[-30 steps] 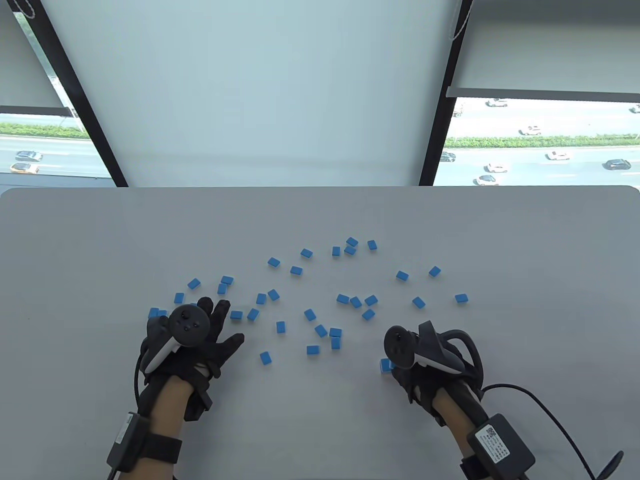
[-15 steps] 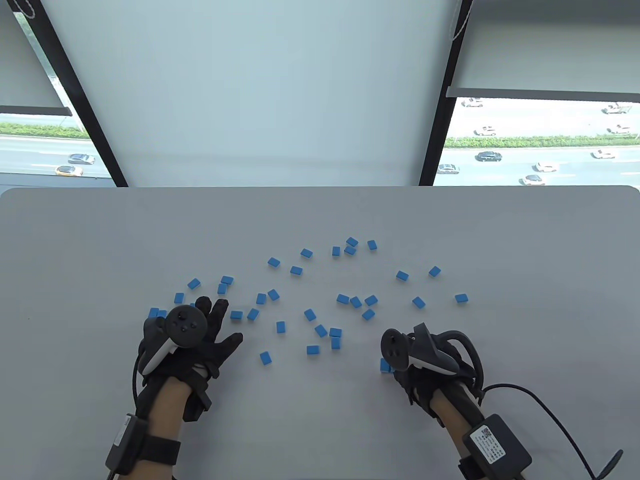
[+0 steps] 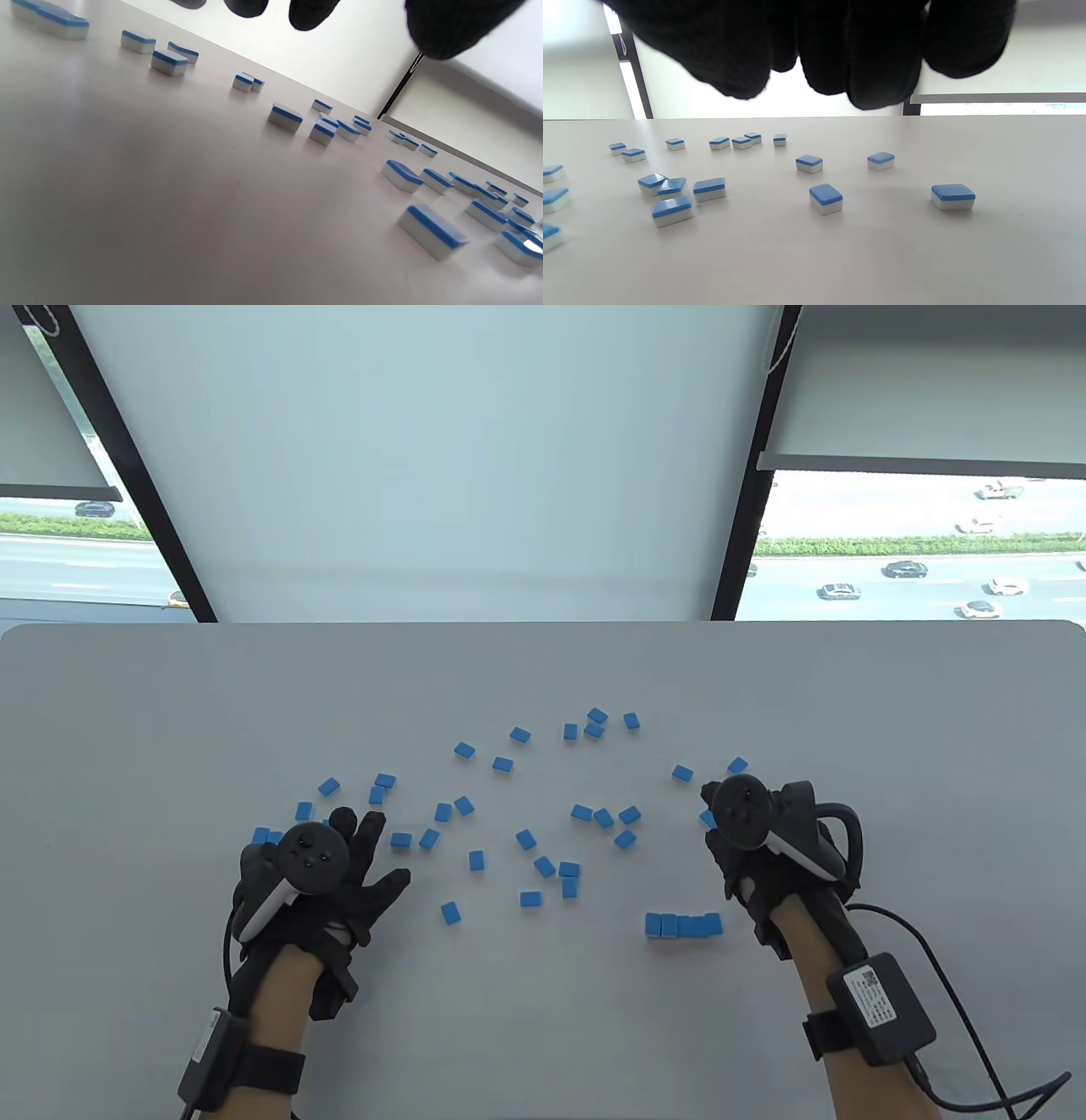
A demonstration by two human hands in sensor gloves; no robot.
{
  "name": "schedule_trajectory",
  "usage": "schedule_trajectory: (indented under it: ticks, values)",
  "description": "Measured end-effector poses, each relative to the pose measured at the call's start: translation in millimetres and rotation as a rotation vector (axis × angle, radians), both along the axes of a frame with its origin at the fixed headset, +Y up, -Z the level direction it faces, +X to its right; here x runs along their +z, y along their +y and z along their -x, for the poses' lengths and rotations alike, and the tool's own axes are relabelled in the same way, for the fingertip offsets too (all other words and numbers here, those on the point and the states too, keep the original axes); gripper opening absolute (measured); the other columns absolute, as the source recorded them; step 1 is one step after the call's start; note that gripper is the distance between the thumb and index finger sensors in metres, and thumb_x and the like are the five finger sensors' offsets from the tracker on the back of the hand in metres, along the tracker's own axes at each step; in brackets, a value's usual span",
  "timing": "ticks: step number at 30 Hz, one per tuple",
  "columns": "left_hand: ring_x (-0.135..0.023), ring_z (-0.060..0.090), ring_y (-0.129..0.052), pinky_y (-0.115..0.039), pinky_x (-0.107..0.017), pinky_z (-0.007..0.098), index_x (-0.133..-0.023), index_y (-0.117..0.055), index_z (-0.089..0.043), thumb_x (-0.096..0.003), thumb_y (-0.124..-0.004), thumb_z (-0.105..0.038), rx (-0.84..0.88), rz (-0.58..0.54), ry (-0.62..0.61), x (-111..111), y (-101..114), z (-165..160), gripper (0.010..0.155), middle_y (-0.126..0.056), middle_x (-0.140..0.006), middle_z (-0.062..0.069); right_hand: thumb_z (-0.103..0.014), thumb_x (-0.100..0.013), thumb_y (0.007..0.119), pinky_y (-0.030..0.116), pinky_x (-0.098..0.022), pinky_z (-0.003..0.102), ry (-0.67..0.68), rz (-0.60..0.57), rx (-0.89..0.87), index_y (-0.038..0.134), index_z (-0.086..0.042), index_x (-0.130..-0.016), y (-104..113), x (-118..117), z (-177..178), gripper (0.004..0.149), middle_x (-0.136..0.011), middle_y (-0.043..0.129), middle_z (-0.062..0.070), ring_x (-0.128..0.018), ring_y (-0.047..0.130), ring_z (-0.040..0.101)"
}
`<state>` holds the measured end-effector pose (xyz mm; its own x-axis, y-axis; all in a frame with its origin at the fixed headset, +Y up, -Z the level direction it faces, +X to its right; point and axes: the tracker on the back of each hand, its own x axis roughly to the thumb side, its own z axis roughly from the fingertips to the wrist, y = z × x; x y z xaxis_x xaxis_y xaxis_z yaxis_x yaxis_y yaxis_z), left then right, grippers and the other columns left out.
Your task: Build mahjong tile wall
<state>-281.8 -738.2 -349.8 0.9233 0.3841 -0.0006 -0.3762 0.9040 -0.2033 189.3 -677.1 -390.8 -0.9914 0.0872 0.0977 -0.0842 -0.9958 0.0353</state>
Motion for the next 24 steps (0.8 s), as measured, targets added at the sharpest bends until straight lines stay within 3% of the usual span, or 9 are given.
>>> schedule_trajectory:
  ticks: [5,8,13,16,24]
  values:
    - [-0.108,0.048,-0.031,-0.023,-0.067,0.074,-0.113,-0.041,-0.034,-0.0413,-0.067,-0.07,-0.005,0.004,0.005,-0.2,-1.0,1.0,0.084,-0.032,-0.121,0.005,-0.032,-0.044,0.088,0.075,-0.053,0.051,-0.037,0.217,0.083,0.056,-0.039,-0.1,-51.4,-42.3,-1.3,0.065,-0.103,0.063,0.001,-0.064,0.088,0.03]
    - [-0.107,0.048,-0.032,-0.023,-0.066,0.074,-0.113,-0.04,-0.034,-0.0414,-0.066,-0.07,-0.005,0.009,0.004,0.1,-2.3,1.3,0.084,-0.032,-0.121,0.005,-0.03,-0.044,0.088,0.075,-0.052,0.051,-0.039,0.235,0.077,0.056,-0.04,-0.099,-71.4,-50.2,-3.3,0.065,-0.101,0.063,0.002,-0.062,0.088,0.03]
    - [-0.107,0.048,-0.032,-0.023,-0.066,0.074,-0.113,-0.04,-0.034,-0.0415,-0.066,-0.07,-0.009,0.022,0.0,-0.9,-5.5,0.3,0.084,-0.032,-0.121,0.005,-0.029,-0.043,0.088,0.078,-0.049,0.049,-0.037,0.21,0.057,0.066,-0.035,-0.094,-72.4,-53.3,-6.8,0.055,-0.088,0.076,0.001,-0.056,0.091,0.027]
    - [-0.107,0.048,-0.032,-0.023,-0.066,0.074,-0.113,-0.04,-0.034,-0.0415,-0.066,-0.07,-0.014,0.027,-0.004,-1.6,-6.9,-0.8,0.084,-0.032,-0.121,0.005,-0.029,-0.043,0.088,0.081,-0.044,0.048,-0.044,0.208,0.05,0.066,-0.024,-0.093,-71.8,-52.3,-6.4,0.055,-0.08,0.082,0.004,-0.049,0.094,0.025]
    - [-0.107,0.048,-0.032,-0.023,-0.066,0.074,-0.113,-0.04,-0.034,-0.0414,-0.066,-0.07,-0.01,0.022,-0.001,-1.1,-6.5,-0.6,0.084,-0.032,-0.121,0.005,-0.029,-0.04,0.089,0.085,-0.036,0.046,-0.056,0.199,0.026,0.067,-0.012,-0.091,-72.5,-51.9,-7.8,0.058,-0.072,0.085,0.009,-0.038,0.095,0.021]
